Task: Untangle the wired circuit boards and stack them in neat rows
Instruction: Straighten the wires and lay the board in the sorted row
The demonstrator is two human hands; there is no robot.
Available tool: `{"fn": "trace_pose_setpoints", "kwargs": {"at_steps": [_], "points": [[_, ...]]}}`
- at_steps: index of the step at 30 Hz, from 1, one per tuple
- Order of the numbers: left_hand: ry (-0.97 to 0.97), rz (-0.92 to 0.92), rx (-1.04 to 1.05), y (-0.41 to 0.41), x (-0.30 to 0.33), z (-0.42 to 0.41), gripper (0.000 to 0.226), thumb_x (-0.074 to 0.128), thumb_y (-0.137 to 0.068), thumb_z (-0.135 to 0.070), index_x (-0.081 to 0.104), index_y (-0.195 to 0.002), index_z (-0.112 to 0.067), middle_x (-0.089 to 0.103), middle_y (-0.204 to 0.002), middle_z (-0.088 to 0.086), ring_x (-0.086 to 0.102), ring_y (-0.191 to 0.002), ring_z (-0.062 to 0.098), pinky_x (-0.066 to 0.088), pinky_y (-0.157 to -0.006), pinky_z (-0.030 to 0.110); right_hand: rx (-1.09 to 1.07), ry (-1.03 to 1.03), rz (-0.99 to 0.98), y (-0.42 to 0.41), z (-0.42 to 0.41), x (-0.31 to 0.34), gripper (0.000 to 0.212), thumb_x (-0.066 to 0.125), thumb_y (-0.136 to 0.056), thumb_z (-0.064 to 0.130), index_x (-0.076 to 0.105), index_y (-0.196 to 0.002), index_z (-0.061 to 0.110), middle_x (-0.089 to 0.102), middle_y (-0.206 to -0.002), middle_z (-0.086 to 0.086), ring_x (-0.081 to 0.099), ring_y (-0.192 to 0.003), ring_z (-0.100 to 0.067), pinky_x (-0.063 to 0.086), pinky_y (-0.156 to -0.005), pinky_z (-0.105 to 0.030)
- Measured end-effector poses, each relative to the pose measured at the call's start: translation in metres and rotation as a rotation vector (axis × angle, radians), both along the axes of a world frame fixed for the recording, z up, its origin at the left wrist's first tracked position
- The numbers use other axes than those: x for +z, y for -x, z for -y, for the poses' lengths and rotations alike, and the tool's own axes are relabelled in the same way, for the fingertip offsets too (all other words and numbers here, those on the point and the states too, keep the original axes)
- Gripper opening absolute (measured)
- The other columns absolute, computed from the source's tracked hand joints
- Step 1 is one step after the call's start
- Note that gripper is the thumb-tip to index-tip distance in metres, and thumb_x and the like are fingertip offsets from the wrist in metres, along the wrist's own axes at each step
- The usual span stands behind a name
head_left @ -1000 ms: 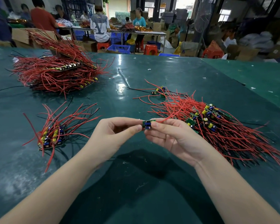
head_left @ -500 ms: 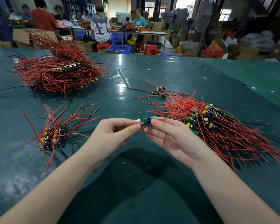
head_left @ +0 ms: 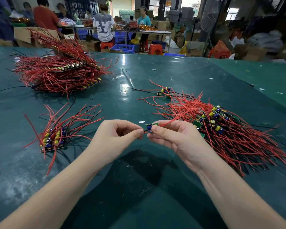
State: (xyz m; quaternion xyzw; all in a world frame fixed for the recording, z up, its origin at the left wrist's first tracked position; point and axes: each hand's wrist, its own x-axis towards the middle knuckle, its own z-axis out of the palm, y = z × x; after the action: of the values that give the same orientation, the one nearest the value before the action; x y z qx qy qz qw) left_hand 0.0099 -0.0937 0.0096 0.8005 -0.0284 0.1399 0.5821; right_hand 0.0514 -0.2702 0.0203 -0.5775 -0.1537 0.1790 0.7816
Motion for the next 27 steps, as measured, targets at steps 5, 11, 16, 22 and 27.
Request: {"fn": "trace_pose_setpoints", "kwargs": {"at_steps": [5,11,16,22,27], "points": [[-0.004,-0.018,-0.022,-0.001,0.000,-0.003,0.010,0.071,-0.085,-0.021,0.077,-0.077,-0.019,0.067,-0.061,-0.006,0.042,-0.048,0.003,0.034,-0.049,0.015,-0.004,-0.025,-0.023,0.000,0.001,0.001,0.023,0.076,-0.061,0.017,0.071,-0.082,0.007,0.073,-0.078,-0.007,0.072,-0.072,-0.019,0.056,-0.067,-0.022],[-0.008,-0.029,-0.048,-0.001,-0.001,-0.007,0.034,0.066,-0.070,-0.054,0.076,-0.072,-0.021,0.048,-0.052,0.003,0.033,-0.052,0.016,0.025,-0.050,0.027,-0.039,-0.012,-0.001,-0.003,0.006,0.003,0.018,0.076,-0.061,0.017,0.074,-0.078,0.009,0.073,-0.080,-0.008,0.071,-0.070,-0.019,0.056,-0.066,-0.022],[0.006,-0.071,-0.046,-0.002,0.001,-0.008,0.035,0.069,-0.065,-0.053,0.076,-0.072,-0.020,0.065,-0.069,0.023,0.037,-0.051,0.017,0.030,-0.047,0.023,0.006,0.009,0.021,-0.003,0.008,0.004,0.011,0.075,-0.063,0.017,0.077,-0.072,0.012,0.073,-0.078,-0.007,0.071,-0.071,-0.019,0.056,-0.068,-0.022],[0.027,-0.114,-0.025,-0.002,0.001,-0.010,0.017,0.075,-0.077,-0.034,0.077,-0.070,-0.018,0.069,-0.062,0.003,0.043,-0.047,0.010,0.035,-0.043,0.017,0.038,-0.007,0.015,-0.002,0.006,0.004,0.009,0.073,-0.064,0.014,0.076,-0.072,0.011,0.072,-0.075,-0.007,0.071,-0.069,-0.018,0.056,-0.067,-0.022],[0.018,-0.055,-0.026,-0.001,0.003,-0.011,0.012,0.072,-0.083,-0.021,0.077,-0.072,-0.023,0.073,-0.069,-0.001,0.051,-0.049,0.004,0.040,-0.045,0.014,-0.041,-0.036,-0.026,-0.007,0.009,0.006,0.022,0.071,-0.064,0.014,0.070,-0.083,0.004,0.072,-0.077,-0.006,0.070,-0.066,-0.017,0.057,-0.066,-0.024]]}}
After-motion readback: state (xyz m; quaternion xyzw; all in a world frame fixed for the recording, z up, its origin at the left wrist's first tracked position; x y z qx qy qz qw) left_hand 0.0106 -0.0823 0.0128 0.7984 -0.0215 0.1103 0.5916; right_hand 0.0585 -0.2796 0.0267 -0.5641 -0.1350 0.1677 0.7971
